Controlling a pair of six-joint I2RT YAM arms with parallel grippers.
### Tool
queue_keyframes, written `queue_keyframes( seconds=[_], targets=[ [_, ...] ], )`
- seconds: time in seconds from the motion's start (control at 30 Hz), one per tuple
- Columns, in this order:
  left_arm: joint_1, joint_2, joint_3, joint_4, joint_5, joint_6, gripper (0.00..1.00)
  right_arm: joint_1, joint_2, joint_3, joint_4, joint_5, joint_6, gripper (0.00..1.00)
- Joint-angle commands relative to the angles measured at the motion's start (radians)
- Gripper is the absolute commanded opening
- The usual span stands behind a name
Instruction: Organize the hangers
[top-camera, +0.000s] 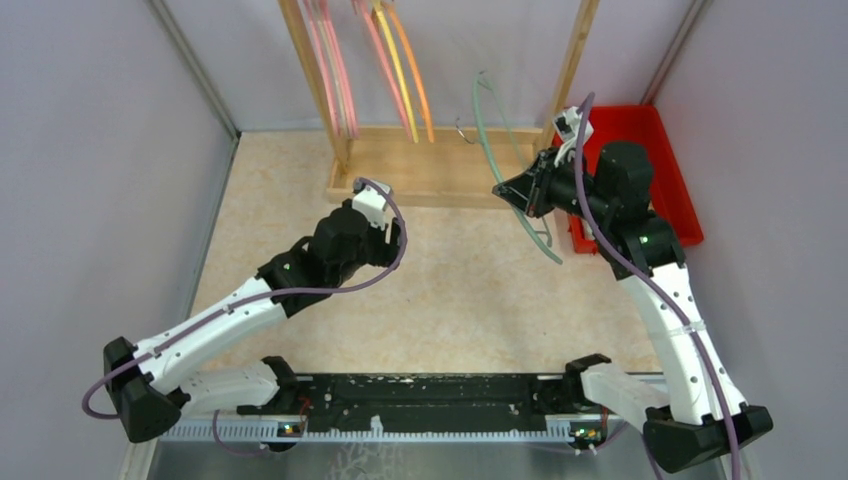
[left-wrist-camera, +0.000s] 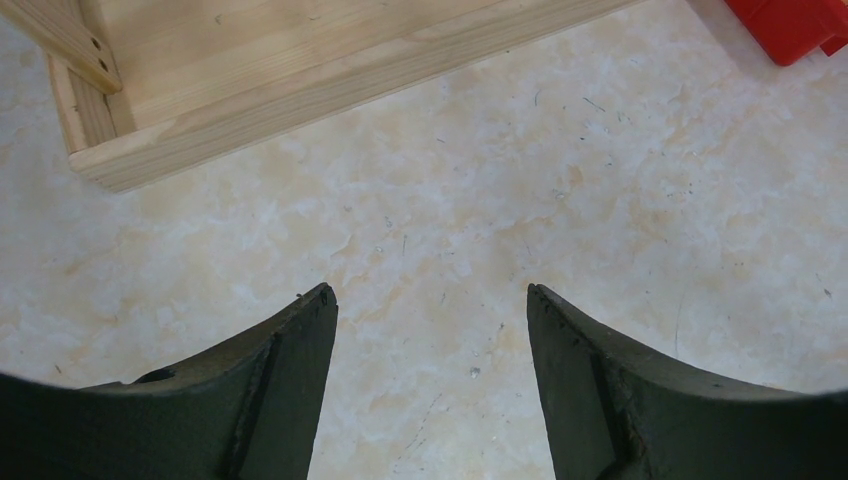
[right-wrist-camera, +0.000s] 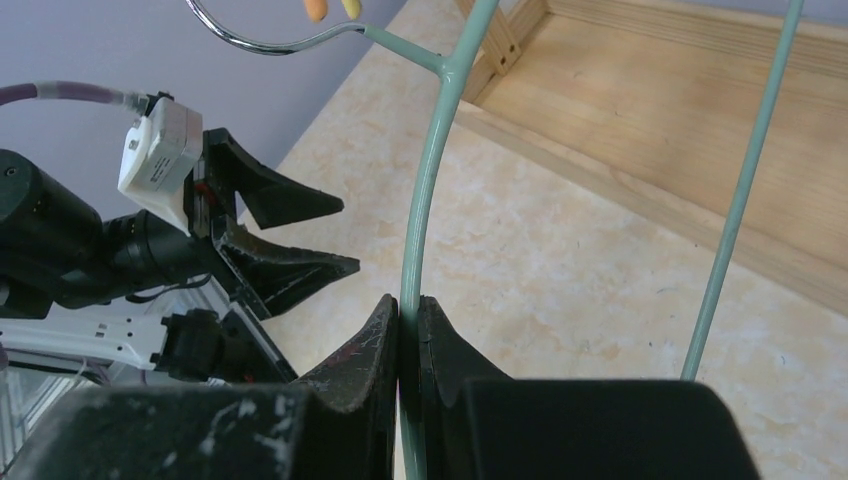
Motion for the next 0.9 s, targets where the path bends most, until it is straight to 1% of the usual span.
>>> queue_keyframes(
  seconds=[0.0,0.17,0.33,0.47,0.67,0.87],
  targets=[
    [-0.003,0.016,-0.005,0.039,0.028,0.009,0.75,-0.008,-0.072,-0.021,0.047,0.017,-0.026,0.01],
    [-0.003,0.039,-0.008,0.047,0.030,0.010,0.75,-0.007,-0.061,-0.014,0.156,0.007,0.024,0.01],
    [-0.003,0.058,-0.019,0.056,0.036,0.004,0.75,-0.020,0.052,0.064,0.306,-0.028,0.100,0.02],
    [-0.003,0.052,-0.031,0.067,0.050,-0.006,0.75,-0.059,0.151,0.092,0.525,-0.065,0.236,0.01],
    [-0.003,0.042,-0.043,0.063,0.032,-0.009,0.75,-0.116,0.297,0.156,0.874,-0.120,0.476,0.01],
    [-0.003,0.037,-0.035,0.057,0.027,-0.009,0.75,-0.166,0.407,0.267,1.052,-0.113,0.668,0.01]
  ],
)
